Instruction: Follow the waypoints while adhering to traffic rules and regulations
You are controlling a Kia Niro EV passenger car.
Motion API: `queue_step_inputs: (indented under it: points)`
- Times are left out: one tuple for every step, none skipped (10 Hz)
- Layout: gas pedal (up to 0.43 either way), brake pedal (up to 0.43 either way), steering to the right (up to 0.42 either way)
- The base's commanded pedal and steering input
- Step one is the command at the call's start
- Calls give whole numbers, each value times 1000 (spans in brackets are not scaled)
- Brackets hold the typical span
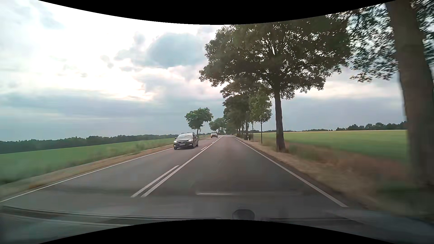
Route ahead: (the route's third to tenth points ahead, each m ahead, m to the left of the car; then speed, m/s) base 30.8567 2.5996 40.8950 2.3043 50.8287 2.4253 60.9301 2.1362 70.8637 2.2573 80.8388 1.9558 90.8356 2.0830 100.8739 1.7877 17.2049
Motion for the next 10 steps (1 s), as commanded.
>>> queue_step_inputs:
  points:
    - [189, 0, -4]
    - [189, 0, -4]
    - [189, 0, -4]
    - [189, 0, -4]
    - [189, 0, -4]
    - [189, 0, -4]
    - [189, 0, -4]
    - [189, 0, -4]
    - [189, 0, -4]
    - [189, 0, -3]
